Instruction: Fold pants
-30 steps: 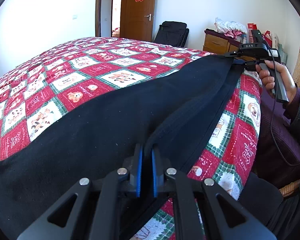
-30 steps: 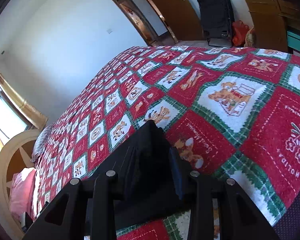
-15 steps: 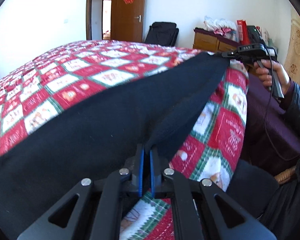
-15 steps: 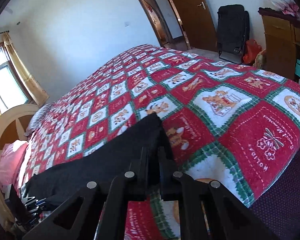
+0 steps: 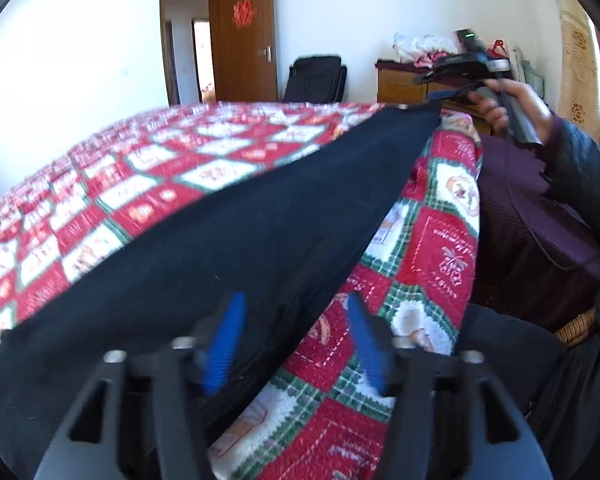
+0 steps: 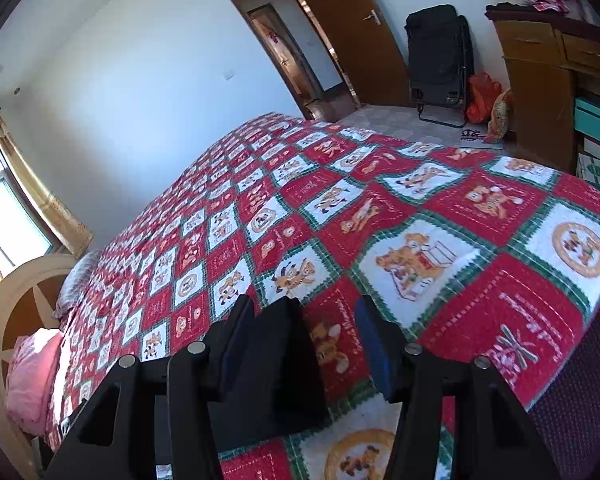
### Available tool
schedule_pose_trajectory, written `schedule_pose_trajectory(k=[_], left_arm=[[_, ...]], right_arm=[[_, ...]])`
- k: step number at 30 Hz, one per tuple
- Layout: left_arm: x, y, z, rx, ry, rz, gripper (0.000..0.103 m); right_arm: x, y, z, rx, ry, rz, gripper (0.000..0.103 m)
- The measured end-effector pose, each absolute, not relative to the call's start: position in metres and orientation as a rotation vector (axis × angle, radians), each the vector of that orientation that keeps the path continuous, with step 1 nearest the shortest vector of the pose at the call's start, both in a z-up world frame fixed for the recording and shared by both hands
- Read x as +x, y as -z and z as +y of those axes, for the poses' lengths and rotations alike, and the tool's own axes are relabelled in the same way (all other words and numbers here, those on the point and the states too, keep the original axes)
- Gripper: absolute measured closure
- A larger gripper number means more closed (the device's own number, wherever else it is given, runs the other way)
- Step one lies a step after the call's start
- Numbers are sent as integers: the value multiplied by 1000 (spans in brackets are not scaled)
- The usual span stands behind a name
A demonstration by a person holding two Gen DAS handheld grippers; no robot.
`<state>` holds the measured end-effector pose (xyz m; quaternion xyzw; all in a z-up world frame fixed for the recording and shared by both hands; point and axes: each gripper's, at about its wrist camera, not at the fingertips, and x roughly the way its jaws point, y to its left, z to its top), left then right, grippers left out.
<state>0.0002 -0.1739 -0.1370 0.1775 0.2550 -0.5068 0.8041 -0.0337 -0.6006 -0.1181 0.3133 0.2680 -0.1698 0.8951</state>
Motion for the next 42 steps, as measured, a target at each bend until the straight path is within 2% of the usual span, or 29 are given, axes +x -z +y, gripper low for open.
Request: schedule_pose_trajectory(k=[2,4,5,6,7,11,14,15,17,20,23,24,27,30,36,42], left_arm=[[3,131,-166,366,1067,528,38],[12,129,-161,352,1017,526,31],[20,130,-158,342,987,530,31],[27,131,-156,334,954,541,31],[35,134,-155,330,918,556,28],[59,157,-150,338,825,659,27],[53,158,-147,328,837,636,22],[52,158,-147,325,842,632,22],[50,156,-145,311,849,631,22],[52,154,-138,277,836,627,22],[54,151,-130,250,787,621,22],[56,149,-125,241,767,616,21],[62,149,-110,223,692,610,9],[70,151,-93,200,620,617,9],[81,162,-61,154,530,639,9],[91,156,-38,84,505,642,9]], right_arm=[[-12,125,-600,659,304,608,49],[15,138,-595,672,234,699,49],[27,145,-591,657,231,738,64],[34,148,-585,615,256,756,95],[37,149,-581,574,279,763,98],[35,155,-587,550,381,763,98],[29,158,-596,575,398,759,96],[28,152,-593,542,427,766,83],[20,135,-578,449,539,740,67],[12,109,-536,410,447,650,66],[24,104,-468,354,207,650,66],[30,108,-442,349,111,662,66],[56,130,-368,349,-148,750,66],[70,157,-309,316,-281,826,66],[76,205,-265,184,-352,1008,66],[67,180,-267,195,-318,916,66]])
